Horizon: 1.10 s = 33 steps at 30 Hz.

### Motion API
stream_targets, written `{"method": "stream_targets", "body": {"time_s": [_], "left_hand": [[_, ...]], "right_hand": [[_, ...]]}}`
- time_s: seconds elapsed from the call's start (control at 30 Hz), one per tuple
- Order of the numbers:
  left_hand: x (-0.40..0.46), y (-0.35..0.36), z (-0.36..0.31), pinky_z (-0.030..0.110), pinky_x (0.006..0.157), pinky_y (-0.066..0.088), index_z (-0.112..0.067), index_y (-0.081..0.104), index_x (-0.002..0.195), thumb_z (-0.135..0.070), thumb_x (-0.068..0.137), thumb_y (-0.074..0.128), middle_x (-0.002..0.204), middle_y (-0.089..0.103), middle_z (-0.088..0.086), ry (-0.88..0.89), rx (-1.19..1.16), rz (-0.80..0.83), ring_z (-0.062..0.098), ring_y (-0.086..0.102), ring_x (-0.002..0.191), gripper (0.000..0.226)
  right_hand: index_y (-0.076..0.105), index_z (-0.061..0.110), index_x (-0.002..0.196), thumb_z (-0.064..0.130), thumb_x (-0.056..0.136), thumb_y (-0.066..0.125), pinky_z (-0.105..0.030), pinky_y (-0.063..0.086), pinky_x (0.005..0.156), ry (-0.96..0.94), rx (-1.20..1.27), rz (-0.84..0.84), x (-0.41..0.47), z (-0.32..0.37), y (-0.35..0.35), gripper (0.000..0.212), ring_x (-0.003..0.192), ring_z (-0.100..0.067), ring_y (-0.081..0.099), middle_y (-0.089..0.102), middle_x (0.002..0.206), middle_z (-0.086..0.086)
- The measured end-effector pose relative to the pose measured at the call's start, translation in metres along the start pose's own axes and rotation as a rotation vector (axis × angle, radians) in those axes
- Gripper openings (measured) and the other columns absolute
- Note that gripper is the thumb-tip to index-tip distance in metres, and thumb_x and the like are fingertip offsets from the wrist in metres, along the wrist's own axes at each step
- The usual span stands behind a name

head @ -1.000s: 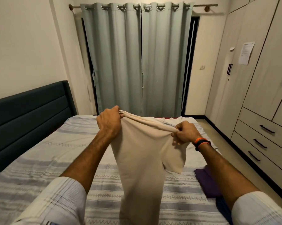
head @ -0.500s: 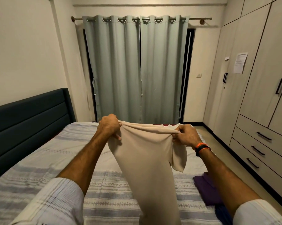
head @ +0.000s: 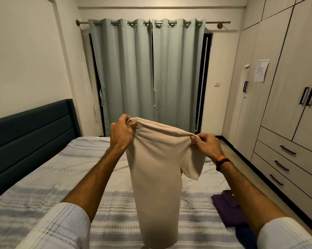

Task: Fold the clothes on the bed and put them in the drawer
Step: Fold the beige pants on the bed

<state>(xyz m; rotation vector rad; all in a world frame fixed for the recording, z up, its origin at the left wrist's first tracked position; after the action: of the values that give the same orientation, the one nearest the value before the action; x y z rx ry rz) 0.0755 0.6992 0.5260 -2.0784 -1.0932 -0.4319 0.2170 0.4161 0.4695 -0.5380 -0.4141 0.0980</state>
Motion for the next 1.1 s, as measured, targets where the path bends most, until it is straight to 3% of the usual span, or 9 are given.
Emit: {"method": "stream_targets", "body": {"time_s": [0.1, 0.2, 0.37, 0.47, 0.6, 0.8, 0.93, 1.0, 1.1], "left_hand": [[-0.002, 0.005, -0.001, 0.036, 0.080, 0.053, -0.012, 0.064, 0.104, -0.034, 0.096, 0.060, 0.097, 0.069, 0.009, 0.003, 0.084, 0.049, 0.026, 0.061, 0.084, 0.024], [-0.010, 0.008, 0.006, 0.040, 0.079, 0.055, -0.012, 0.062, 0.105, -0.036, 0.097, 0.058, 0.099, 0.070, 0.013, -0.012, 0.146, 0.036, 0.031, 0.062, 0.085, 0.026], [-0.015, 0.001, 0.003, 0.040, 0.073, 0.053, -0.012, 0.058, 0.105, -0.037, 0.100, 0.052, 0.092, 0.068, 0.012, 0.060, 0.208, -0.077, 0.032, 0.062, 0.080, 0.026], [-0.011, -0.001, 0.007, 0.044, 0.074, 0.056, -0.015, 0.057, 0.104, -0.037, 0.100, 0.051, 0.090, 0.068, 0.011, 0.114, 0.144, -0.130, 0.032, 0.063, 0.078, 0.024], [-0.002, 0.003, 0.008, 0.046, 0.072, 0.056, -0.015, 0.057, 0.105, -0.038, 0.101, 0.049, 0.086, 0.067, 0.012, 0.166, 0.159, -0.153, 0.033, 0.063, 0.075, 0.024], [0.020, 0.049, 0.035, 0.042, 0.074, 0.047, -0.008, 0.054, 0.111, -0.034, 0.101, 0.050, 0.099, 0.067, 0.019, 0.028, 0.425, 0.101, 0.037, 0.061, 0.087, 0.028], [0.036, 0.090, 0.063, 0.042, 0.087, 0.043, -0.002, 0.056, 0.115, -0.032, 0.101, 0.049, 0.117, 0.062, 0.027, -0.186, 0.261, 0.286, 0.044, 0.055, 0.109, 0.035], [0.051, 0.105, 0.069, 0.040, 0.086, 0.042, -0.001, 0.055, 0.114, -0.029, 0.101, 0.048, 0.117, 0.061, 0.026, -0.211, 0.161, 0.294, 0.042, 0.054, 0.110, 0.031], [0.076, 0.112, 0.061, 0.033, 0.076, 0.036, -0.002, 0.055, 0.112, -0.028, 0.102, 0.049, 0.112, 0.063, 0.023, -0.162, 0.053, 0.218, 0.034, 0.056, 0.098, 0.029]], "right_hand": [[0.078, 0.016, 0.079, 0.036, 0.090, 0.067, -0.030, 0.054, 0.074, 0.053, -0.034, 0.070, -0.001, -0.003, 0.003, 0.026, 0.084, -0.021, 0.066, 0.073, 0.079, 0.000], [0.078, 0.015, 0.078, 0.035, 0.090, 0.068, -0.020, 0.044, 0.060, 0.011, -0.047, 0.037, -0.007, -0.008, 0.004, 0.025, 0.077, -0.016, 0.063, 0.068, 0.072, 0.008], [0.076, 0.016, 0.074, 0.028, 0.090, 0.069, -0.038, 0.060, 0.073, -0.024, 0.181, 0.047, -0.016, -0.010, 0.003, 0.021, 0.073, -0.023, 0.071, 0.074, 0.073, -0.001], [0.072, 0.006, 0.072, 0.012, 0.092, 0.067, -0.039, 0.061, 0.067, -0.061, 0.392, 0.073, -0.021, -0.003, -0.004, 0.021, 0.062, -0.023, 0.067, 0.069, 0.068, -0.008], [0.069, -0.005, 0.074, 0.008, 0.091, 0.066, -0.035, 0.057, 0.060, -0.080, 0.427, 0.051, -0.010, -0.001, -0.008, 0.021, 0.052, -0.019, 0.062, 0.064, 0.063, -0.012], [0.068, -0.001, 0.072, 0.027, 0.091, 0.067, -0.041, 0.060, 0.077, 0.125, 0.123, 0.189, 0.029, -0.036, 0.029, 0.034, 0.063, -0.025, 0.073, 0.073, 0.068, -0.010], [0.073, 0.005, 0.073, 0.031, 0.092, 0.063, -0.040, 0.057, 0.086, 0.194, -0.080, 0.240, 0.060, -0.055, 0.055, 0.033, 0.074, -0.023, 0.073, 0.075, 0.070, -0.009], [0.073, 0.005, 0.071, 0.029, 0.091, 0.063, -0.040, 0.055, 0.084, 0.184, -0.078, 0.168, 0.083, -0.056, 0.059, 0.032, 0.082, -0.028, 0.071, 0.075, 0.075, -0.011], [0.073, 0.005, 0.080, 0.028, 0.092, 0.062, -0.030, 0.045, 0.069, 0.131, -0.062, 0.055, 0.114, -0.045, 0.053, 0.028, 0.083, -0.028, 0.064, 0.073, 0.082, -0.012]]}}
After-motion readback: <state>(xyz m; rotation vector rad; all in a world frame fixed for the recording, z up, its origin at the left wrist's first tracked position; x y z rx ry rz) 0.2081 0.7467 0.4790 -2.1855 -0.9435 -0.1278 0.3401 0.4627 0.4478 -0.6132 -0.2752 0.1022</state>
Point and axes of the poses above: each hand's wrist, its own x-axis towards the middle knuckle, its own y-axis out of the palm, z = x × y, the point moved 3 cm from there along x, towards the middle knuckle
